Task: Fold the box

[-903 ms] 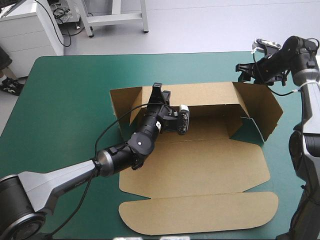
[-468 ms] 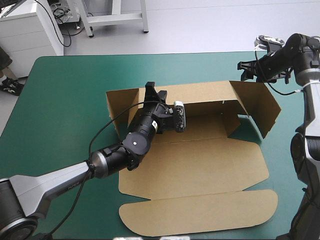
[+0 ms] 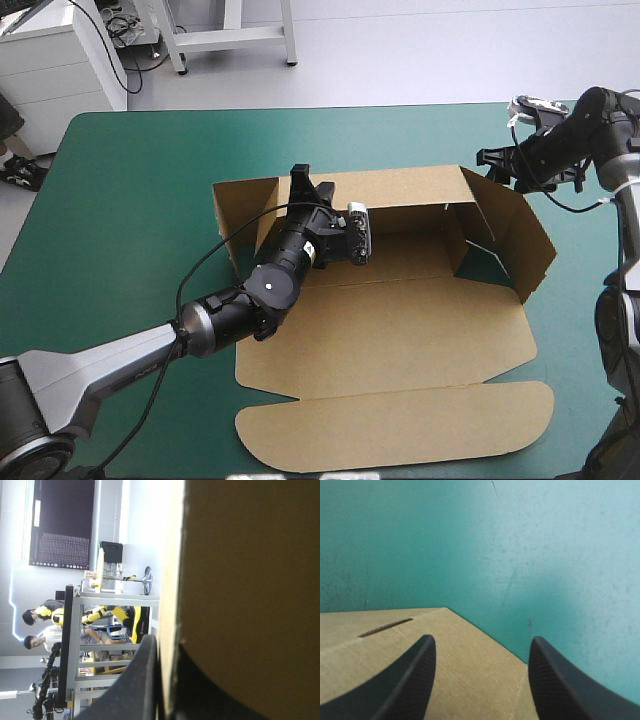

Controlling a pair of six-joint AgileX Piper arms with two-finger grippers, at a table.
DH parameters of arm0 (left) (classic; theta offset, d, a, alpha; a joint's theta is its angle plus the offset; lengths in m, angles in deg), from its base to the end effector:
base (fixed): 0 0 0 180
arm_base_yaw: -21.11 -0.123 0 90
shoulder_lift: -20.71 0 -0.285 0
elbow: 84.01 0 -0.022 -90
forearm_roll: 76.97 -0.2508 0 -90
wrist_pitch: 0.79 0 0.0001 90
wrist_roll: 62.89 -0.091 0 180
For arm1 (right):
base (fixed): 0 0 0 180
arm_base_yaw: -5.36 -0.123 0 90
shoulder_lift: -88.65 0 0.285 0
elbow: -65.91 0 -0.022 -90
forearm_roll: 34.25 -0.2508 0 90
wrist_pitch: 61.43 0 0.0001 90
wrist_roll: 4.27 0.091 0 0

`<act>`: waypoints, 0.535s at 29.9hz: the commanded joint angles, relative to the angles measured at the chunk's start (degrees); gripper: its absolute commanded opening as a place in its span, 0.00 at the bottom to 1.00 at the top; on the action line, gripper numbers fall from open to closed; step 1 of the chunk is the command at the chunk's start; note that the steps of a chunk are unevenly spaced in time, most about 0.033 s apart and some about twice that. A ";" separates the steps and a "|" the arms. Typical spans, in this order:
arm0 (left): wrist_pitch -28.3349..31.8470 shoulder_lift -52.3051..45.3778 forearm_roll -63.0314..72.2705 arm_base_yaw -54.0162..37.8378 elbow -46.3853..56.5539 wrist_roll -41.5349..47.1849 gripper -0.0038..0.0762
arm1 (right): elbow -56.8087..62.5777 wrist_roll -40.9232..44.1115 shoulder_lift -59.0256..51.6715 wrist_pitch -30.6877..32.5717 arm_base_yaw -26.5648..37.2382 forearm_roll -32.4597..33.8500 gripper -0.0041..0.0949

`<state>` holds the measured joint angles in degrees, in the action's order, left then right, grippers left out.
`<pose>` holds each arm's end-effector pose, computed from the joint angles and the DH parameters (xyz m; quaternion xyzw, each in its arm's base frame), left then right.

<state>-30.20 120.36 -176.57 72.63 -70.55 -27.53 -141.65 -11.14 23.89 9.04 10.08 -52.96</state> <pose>0.2604 -0.2566 0.3015 0.5904 0.5335 0.2705 0.5418 0.4057 -0.0059 0.3330 0.0061 0.9691 0.1410 0.2023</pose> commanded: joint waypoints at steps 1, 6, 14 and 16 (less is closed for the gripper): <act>-0.85 -2.52 -2.13 0.00 -1.27 1.42 0.04 | 1.15 -1.13 -5.16 1.47 0.23 -0.97 0.55; -0.60 -2.52 -2.13 0.00 -1.27 2.83 0.04 | 1.69 -2.01 -7.37 1.47 0.23 -0.58 0.55; 0.32 -2.62 -2.13 0.00 -1.27 11.51 0.04 | 1.69 -2.01 -8.26 1.12 0.44 2.50 0.55; 0.62 -2.62 -2.13 0.00 -1.27 11.51 0.04 | 1.69 -2.01 -8.26 -0.39 0.43 2.50 0.55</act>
<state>-29.66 120.30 -177.00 72.58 -70.50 -19.38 -138.68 -12.33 18.62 9.14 10.08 -49.96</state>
